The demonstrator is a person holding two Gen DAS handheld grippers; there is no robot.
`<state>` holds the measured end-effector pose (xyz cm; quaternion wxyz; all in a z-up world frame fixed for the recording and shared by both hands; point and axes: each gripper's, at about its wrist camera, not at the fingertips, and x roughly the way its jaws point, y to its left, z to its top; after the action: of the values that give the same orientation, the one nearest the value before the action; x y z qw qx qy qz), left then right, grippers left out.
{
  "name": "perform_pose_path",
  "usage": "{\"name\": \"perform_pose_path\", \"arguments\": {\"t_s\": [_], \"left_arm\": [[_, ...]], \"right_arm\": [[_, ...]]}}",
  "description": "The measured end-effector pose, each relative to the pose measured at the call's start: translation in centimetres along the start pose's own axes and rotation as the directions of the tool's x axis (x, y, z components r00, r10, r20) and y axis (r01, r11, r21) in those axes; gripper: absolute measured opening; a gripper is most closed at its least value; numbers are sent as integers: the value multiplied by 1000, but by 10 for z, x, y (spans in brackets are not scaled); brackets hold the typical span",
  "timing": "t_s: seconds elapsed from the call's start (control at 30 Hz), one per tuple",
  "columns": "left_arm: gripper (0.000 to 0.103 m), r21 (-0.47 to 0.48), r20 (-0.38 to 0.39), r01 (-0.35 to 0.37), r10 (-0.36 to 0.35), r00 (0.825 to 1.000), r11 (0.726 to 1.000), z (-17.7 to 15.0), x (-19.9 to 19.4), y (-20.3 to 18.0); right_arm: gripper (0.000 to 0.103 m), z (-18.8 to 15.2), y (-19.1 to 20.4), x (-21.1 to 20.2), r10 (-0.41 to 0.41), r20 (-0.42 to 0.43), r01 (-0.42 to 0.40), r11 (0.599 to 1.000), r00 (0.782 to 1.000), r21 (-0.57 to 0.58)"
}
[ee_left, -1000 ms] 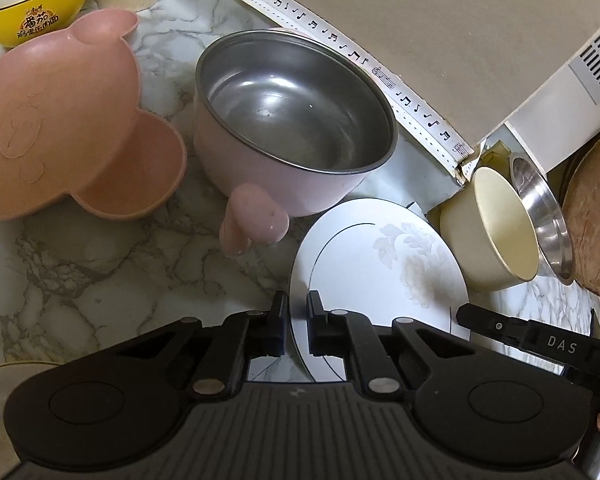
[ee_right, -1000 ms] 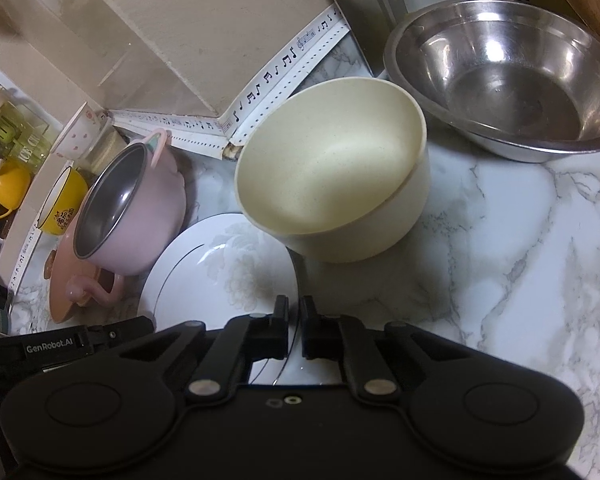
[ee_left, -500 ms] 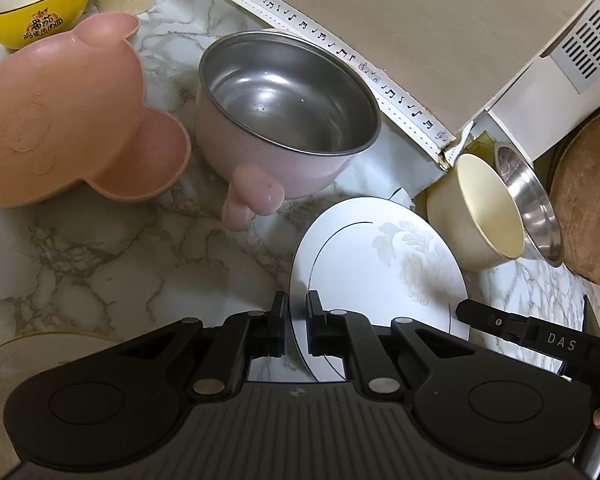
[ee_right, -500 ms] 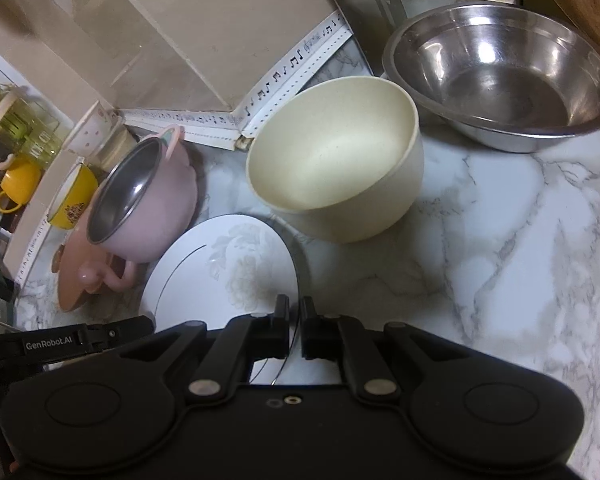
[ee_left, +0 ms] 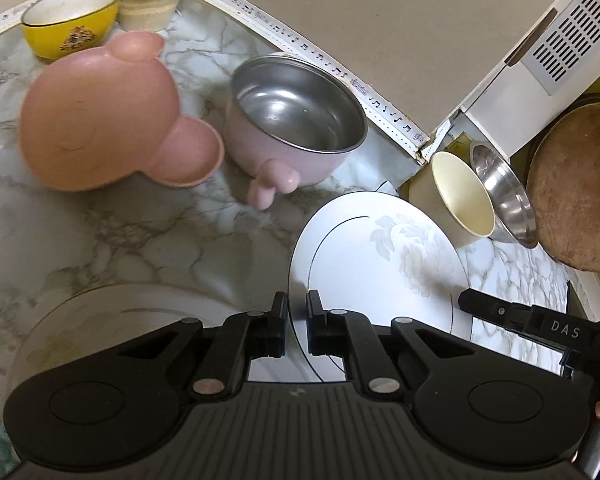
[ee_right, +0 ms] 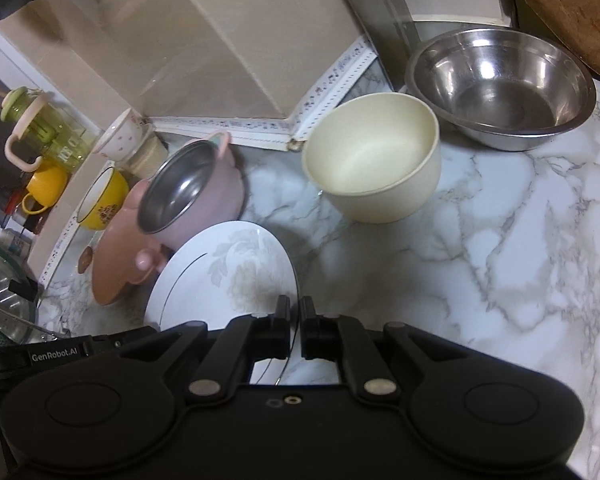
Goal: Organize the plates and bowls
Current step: 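Carry the smaller plate and lower it onto the large white plate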
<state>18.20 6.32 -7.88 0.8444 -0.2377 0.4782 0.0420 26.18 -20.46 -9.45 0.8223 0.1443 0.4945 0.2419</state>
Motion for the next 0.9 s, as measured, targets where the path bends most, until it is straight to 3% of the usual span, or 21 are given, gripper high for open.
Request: {"name": "perform_pose_path", "arguments": {"t_s": [0.5,0.9], "left_arm": [[8,-68,39,-14,17,999,998,-39,-57,71],[8,-120,10,-31,33,999,992,-65,-70,121]], "right_arm": [[5,-45,61,1,69,-59,-72,996,996,-58],[5,-82,97,17,71,-122,-82,992,990,-90]]}}
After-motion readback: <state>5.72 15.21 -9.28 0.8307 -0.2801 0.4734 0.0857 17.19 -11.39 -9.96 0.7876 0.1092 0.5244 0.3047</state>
